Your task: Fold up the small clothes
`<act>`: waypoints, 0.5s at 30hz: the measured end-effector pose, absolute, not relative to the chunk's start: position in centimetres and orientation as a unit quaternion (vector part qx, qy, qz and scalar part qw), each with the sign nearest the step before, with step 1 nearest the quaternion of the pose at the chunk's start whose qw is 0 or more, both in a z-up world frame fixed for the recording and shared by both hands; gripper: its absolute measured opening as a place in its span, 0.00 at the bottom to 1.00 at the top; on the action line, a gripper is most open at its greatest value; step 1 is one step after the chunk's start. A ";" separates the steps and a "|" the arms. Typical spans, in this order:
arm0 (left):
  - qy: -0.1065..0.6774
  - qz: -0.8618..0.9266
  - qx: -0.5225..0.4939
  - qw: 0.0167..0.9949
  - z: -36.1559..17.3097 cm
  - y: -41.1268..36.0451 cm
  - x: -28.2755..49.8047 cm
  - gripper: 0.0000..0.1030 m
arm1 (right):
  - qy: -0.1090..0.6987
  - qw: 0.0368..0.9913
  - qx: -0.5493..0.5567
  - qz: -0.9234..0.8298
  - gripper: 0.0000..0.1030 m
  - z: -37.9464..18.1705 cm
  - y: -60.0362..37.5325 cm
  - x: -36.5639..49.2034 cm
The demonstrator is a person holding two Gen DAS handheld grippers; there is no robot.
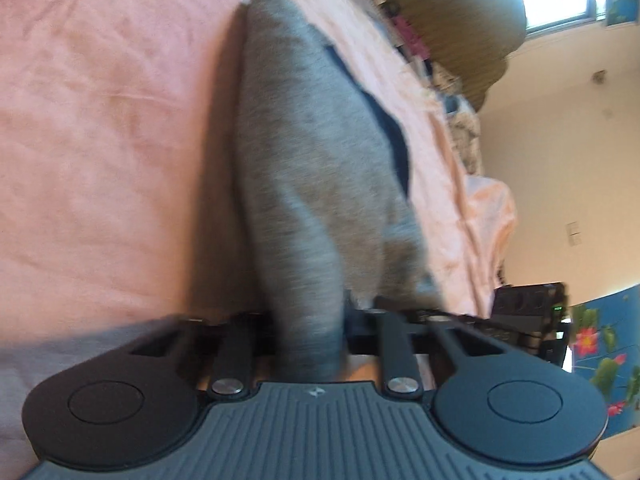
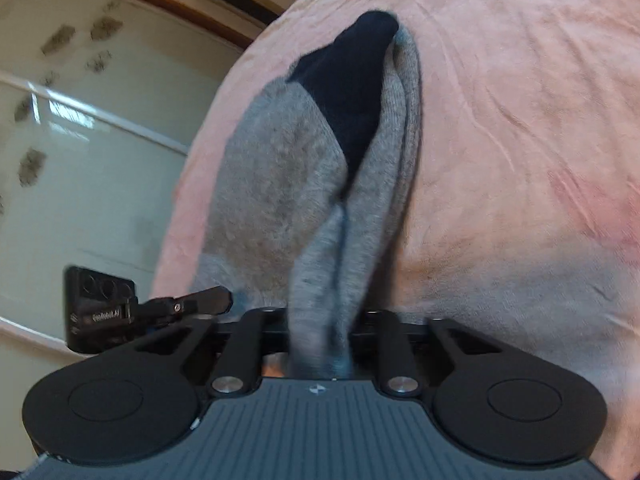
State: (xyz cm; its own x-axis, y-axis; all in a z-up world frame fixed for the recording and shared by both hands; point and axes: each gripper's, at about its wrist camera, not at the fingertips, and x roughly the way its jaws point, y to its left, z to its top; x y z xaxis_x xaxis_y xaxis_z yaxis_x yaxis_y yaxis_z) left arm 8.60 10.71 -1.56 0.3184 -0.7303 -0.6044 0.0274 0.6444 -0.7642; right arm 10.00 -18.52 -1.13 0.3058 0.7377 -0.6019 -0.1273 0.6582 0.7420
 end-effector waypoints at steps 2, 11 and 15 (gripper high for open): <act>0.515 -0.254 -0.326 0.751 -0.9 11.2 7.8 0.14 | 0.502 0.758 0.291 0.297 0.20 -0.2 -18.9 9.8; 0.507 -0.286 -0.280 0.763 -1.1 11.1 2.2 0.12 | 0.501 0.755 0.266 0.329 0.20 -0.6 -19.8 7.3; 0.500 -0.291 -0.294 0.761 -1.0 12.2 2.4 0.20 | 0.486 0.748 0.314 0.325 0.24 -1.4 -20.9 7.2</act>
State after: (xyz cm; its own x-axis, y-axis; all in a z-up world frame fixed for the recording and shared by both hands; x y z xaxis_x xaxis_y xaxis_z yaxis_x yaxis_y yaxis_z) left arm 2.40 12.18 -0.97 0.3307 -0.7369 -0.5896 0.1479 0.6575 -0.7388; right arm 7.22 -20.89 -1.38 0.3157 0.7918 -0.5229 -0.1806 0.5911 0.7861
